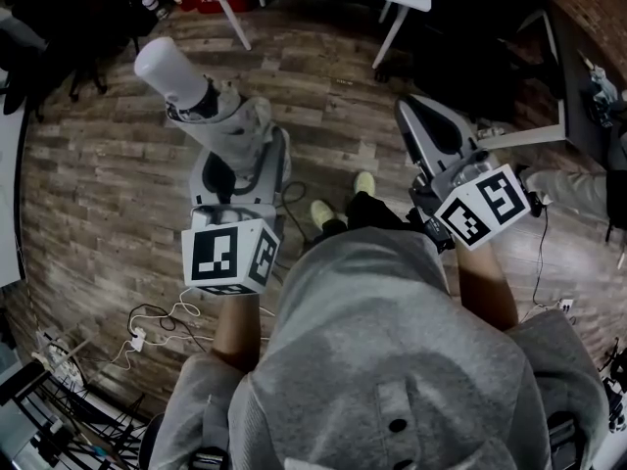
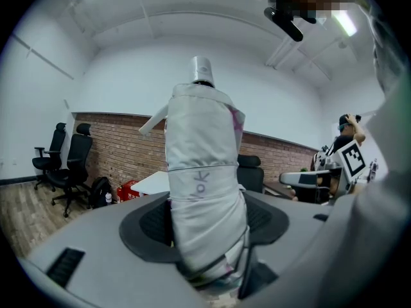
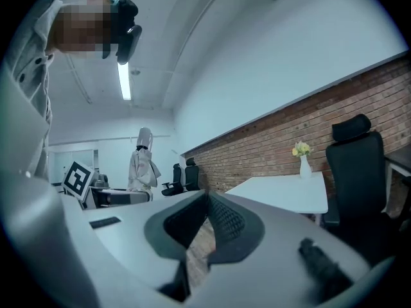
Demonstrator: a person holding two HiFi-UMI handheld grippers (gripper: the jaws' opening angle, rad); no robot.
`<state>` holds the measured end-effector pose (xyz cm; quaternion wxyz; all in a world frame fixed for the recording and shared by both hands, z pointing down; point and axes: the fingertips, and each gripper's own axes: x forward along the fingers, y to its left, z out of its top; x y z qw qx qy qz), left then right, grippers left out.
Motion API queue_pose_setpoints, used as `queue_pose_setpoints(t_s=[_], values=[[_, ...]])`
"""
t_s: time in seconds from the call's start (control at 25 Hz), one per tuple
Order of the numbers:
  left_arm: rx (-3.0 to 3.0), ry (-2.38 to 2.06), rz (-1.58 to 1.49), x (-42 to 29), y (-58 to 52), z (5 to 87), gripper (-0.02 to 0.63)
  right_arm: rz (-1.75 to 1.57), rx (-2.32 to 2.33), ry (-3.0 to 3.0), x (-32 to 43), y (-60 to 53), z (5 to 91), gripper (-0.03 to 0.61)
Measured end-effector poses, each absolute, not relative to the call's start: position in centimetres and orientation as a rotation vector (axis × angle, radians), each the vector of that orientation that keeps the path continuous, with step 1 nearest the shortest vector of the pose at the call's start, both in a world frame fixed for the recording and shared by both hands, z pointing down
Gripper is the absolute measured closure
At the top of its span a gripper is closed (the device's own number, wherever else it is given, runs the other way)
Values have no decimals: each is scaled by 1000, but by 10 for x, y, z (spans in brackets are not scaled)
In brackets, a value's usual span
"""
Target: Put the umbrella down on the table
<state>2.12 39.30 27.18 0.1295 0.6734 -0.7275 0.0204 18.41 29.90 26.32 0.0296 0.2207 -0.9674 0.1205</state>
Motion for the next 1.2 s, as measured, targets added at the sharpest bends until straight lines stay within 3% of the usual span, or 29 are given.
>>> queue_pose_setpoints(t_s=[1.2], values=[[1966,-2088,68,-6,315,285,327,322,704,-2923,152,224,290,543]])
